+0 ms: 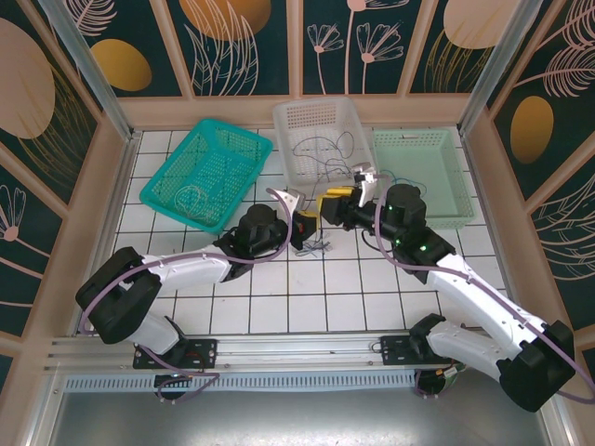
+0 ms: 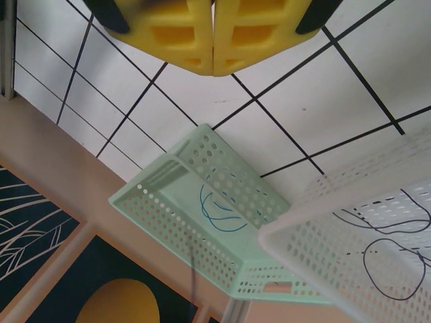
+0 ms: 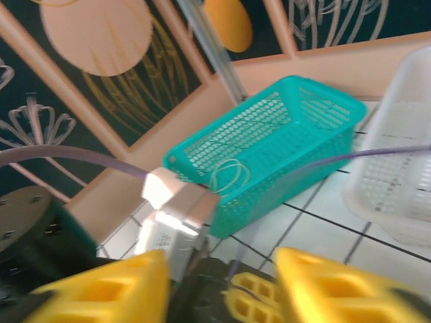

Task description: Untangle the cables

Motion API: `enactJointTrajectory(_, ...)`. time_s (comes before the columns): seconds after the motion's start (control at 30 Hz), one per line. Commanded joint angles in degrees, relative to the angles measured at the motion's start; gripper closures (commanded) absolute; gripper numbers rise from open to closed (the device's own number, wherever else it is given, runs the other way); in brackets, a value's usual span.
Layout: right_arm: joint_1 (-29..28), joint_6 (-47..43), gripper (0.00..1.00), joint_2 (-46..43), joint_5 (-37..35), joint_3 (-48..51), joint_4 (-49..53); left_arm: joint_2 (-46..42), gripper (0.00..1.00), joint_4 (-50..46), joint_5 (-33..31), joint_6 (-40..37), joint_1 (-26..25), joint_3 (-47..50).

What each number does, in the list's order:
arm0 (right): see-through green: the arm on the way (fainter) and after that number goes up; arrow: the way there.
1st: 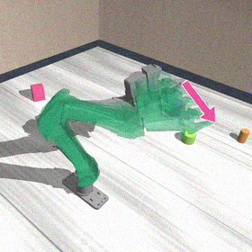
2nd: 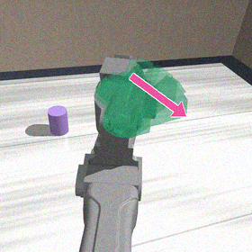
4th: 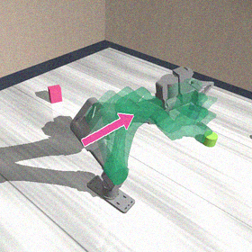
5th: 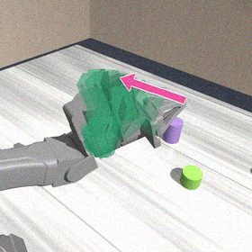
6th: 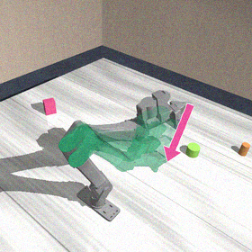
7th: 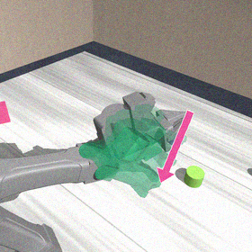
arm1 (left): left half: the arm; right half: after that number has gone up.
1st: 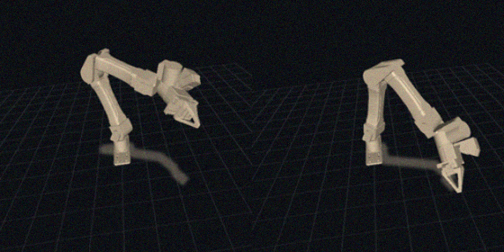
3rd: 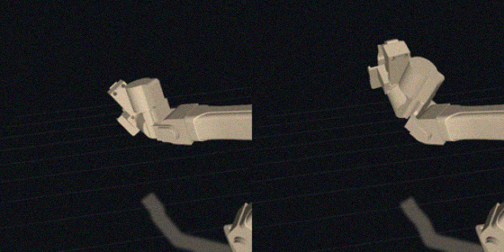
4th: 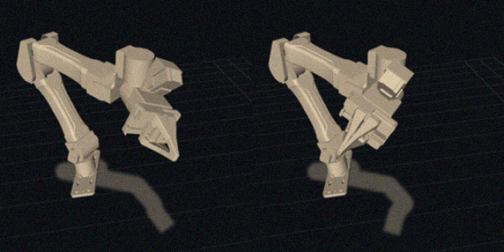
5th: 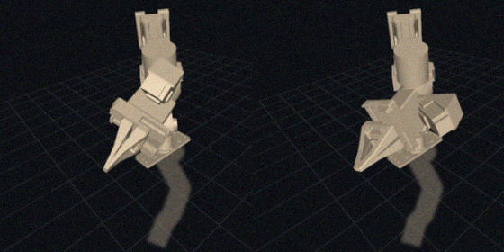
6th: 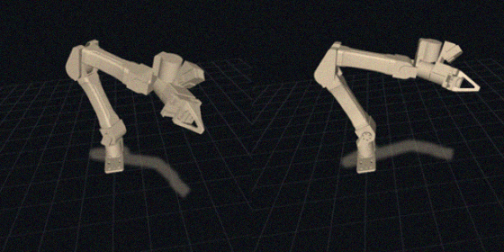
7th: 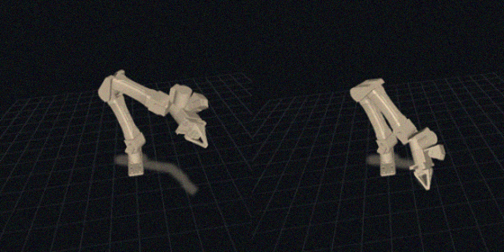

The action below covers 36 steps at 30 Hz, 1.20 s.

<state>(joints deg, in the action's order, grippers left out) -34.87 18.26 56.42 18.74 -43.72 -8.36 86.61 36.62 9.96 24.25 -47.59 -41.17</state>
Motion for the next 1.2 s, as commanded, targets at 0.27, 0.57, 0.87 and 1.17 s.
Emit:
enactJointTrajectory(0.27,0.3,-8.9,0.23,-7.8,-10.7,15.2,-0.5,-2.2,1.0,-4.8,-5.2,4.9,-0.2,-5.7)
enactJointTrajectory(0.57,-1.6,-8.9,0.24,-9.8,-4.8,18.5,-5.0,-1.5,1.0,-10.4,-7.7,7.2,-0.2,-10.0)
enactJointTrajectory(0.87,-6.0,-7.7,0.23,-1.8,-7.6,20.1,-15.2,0.1,1.0,-10.7,-3.6,9.5,-0.2,-13.9)
enactJointTrajectory(1.17,-6.7,-8.9,0.19,7.0,-15.5,18.9,-24.7,-0.6,1.0,-9.3,-0.4,11.2,-0.1,-13.4)
